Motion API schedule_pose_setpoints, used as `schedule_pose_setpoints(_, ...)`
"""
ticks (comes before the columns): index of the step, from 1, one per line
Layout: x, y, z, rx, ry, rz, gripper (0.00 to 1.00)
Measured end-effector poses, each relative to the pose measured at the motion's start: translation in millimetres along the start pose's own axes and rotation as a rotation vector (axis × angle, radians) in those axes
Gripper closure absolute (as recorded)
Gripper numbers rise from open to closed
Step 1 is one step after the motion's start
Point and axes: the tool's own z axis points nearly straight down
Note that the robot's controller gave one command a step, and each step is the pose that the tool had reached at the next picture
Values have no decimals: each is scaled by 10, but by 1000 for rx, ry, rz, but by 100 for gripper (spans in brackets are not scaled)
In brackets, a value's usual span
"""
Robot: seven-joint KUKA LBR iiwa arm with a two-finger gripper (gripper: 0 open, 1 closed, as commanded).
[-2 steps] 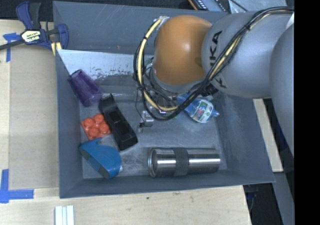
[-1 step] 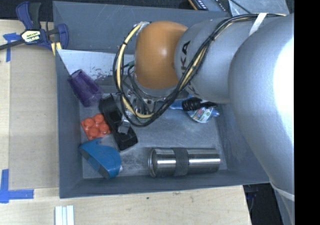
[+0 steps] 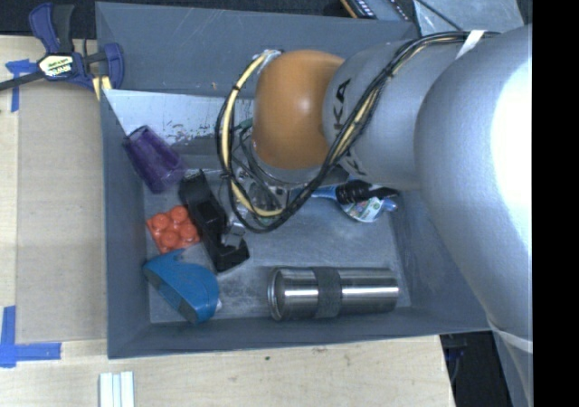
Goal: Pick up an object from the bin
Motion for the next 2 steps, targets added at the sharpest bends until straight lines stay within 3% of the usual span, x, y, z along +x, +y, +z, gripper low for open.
schedule_pose_setpoints(1,256,957,-378,0,4,266,0)
schedule_pose_setpoints(2,188,123,527,0,-2,417,0)
